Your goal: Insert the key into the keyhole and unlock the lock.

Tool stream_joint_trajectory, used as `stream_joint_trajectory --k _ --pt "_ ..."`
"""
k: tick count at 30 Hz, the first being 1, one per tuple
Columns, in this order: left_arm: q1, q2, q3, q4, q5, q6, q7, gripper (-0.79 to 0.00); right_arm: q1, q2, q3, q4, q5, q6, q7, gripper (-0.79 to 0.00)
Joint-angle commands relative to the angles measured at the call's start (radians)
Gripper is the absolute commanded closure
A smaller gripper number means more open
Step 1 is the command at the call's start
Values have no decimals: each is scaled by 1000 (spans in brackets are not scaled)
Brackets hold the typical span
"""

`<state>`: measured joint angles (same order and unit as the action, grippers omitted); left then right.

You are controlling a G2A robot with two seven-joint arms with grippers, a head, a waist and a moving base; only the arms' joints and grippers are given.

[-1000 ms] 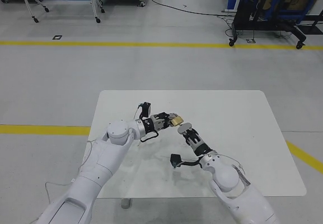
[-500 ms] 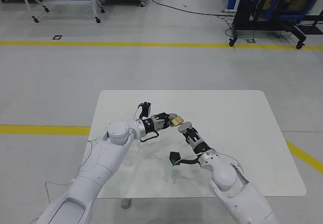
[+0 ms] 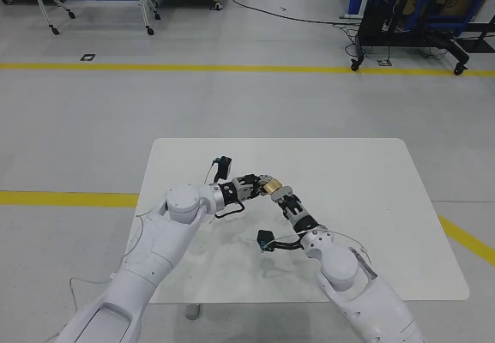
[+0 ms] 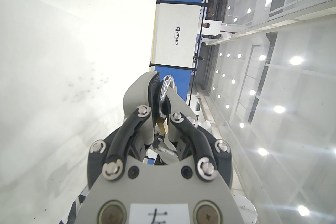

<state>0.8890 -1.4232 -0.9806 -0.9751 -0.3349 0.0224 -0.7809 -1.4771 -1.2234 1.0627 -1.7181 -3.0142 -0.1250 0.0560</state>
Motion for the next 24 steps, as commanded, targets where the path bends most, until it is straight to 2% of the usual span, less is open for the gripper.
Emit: stream_joint_trajectory --k 1,6,11,21,22,24 --pt "1 0 -1 0 -1 1 -1 0 -2 0 1 -3 1 0 1 0" --pt "1 0 -3 1 -7 9 0 0 -13 0 8 -14 5 10 0 0" --pt "0 -1 -4 1 -11 13 -1 0 -22 0 16 -19 9 16 -2 -80" --pt "-2 -2 -2 5 -13 19 -3 0 -31 0 26 -24 13 22 -5 -129" --pt "-2 -2 -2 6 -13 19 -2 0 -33 0 28 -25 12 23 -5 -169" --pt "-2 -2 -2 6 -14 20 -1 0 -35 0 30 -26 13 24 -6 -191"
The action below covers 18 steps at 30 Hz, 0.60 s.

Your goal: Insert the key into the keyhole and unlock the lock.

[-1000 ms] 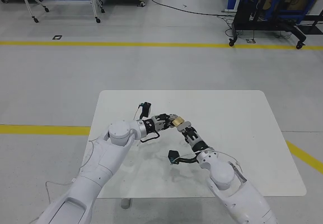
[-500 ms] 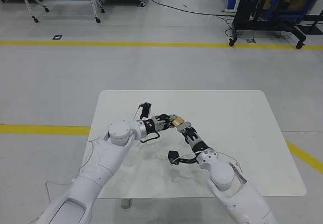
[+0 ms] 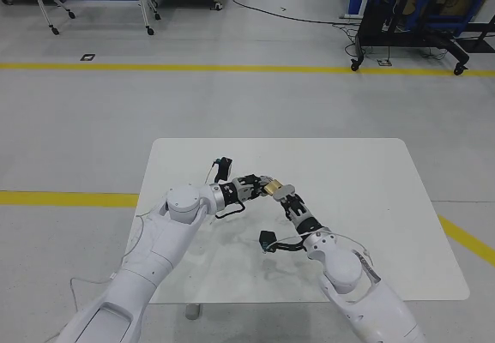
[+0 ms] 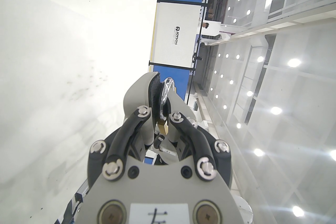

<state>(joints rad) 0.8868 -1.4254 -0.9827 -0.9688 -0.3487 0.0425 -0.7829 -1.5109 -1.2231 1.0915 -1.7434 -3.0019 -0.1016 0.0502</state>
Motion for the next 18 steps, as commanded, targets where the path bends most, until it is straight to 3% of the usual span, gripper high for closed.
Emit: stream_joint_trajectory --k 1,5,14,18 --pt "0 0 0 0 -2 0 -1 0 -2 0 2 -1 2 1 -1 -206" --pt "-1 -1 1 2 -1 -1 1 0 -4 0 5 -2 1 -1 -4 -256" --pt "-1 -1 2 3 2 -2 -1 0 -3 -2 9 -6 17 -16 -9 -219" --pt "-2 -1 2 4 2 -2 -1 0 -2 -2 12 -7 23 -29 -13 -240"
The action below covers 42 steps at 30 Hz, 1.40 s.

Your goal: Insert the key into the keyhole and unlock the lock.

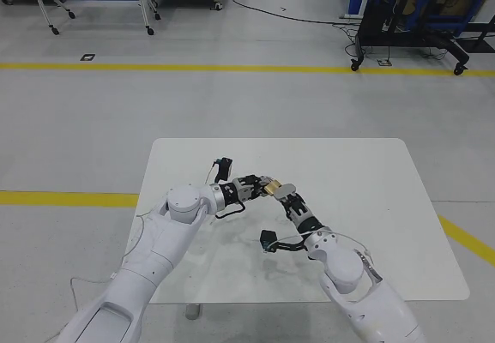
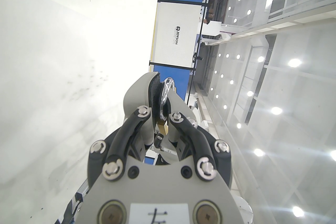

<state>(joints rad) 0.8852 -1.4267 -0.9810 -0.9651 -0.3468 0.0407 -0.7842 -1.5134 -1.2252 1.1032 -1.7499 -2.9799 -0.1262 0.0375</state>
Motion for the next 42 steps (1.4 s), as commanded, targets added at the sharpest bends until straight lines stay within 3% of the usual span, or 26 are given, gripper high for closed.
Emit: stream_joint_trajectory --k 1,7,23,31,32,34,42 --pt "0 0 0 0 0 0 0 0 0 0 1 -1 1 -8 0 -249" --pt "0 0 0 0 2 0 1 0 0 -1 3 1 1 -23 2 -332" --pt "-2 -1 -3 4 -6 9 4 0 -93 15 59 -42 -9 35 -47 -329" --pt "-5 -3 0 8 -4 10 -1 0 -78 13 50 -42 -7 14 -40 -135" --pt "-4 -2 0 8 -4 10 -1 0 -75 12 47 -41 -6 11 -38 -58" --pt "-4 -2 -1 7 -4 9 -2 0 -68 11 42 -39 -4 4 -36 0" --pt "-5 -1 -2 6 0 9 -17 0 -53 8 35 -31 5 -10 -31 0"
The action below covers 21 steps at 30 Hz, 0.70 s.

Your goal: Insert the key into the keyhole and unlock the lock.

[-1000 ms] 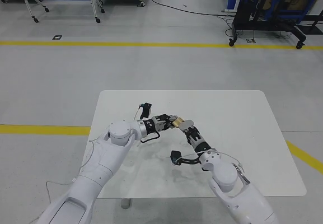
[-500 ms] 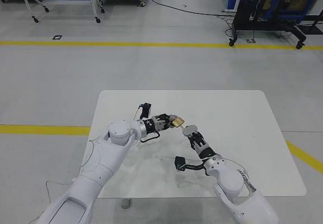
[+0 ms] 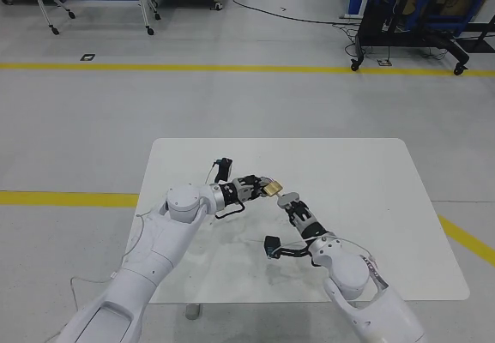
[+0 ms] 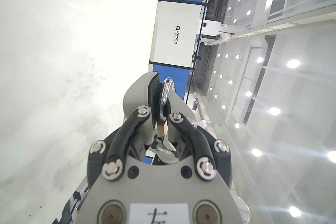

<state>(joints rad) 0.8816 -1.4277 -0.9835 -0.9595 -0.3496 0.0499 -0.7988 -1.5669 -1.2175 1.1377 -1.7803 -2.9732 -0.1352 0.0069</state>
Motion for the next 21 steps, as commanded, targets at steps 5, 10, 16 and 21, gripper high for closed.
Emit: stream_joint_trajectory --k 5,10,16,21 --pt "-3 0 10 -1 11 -9 -29 0 8 -1 0 -1 6 -20 3 0" --pt "-4 0 12 2 14 -15 -42 0 19 -4 -7 2 11 -36 12 0" --pt "-3 1 7 3 10 -16 -28 0 18 -4 -3 -5 28 -38 10 -785" --pt "1 0 -4 2 -6 -13 12 0 1 -2 15 -18 51 -25 12 -785"
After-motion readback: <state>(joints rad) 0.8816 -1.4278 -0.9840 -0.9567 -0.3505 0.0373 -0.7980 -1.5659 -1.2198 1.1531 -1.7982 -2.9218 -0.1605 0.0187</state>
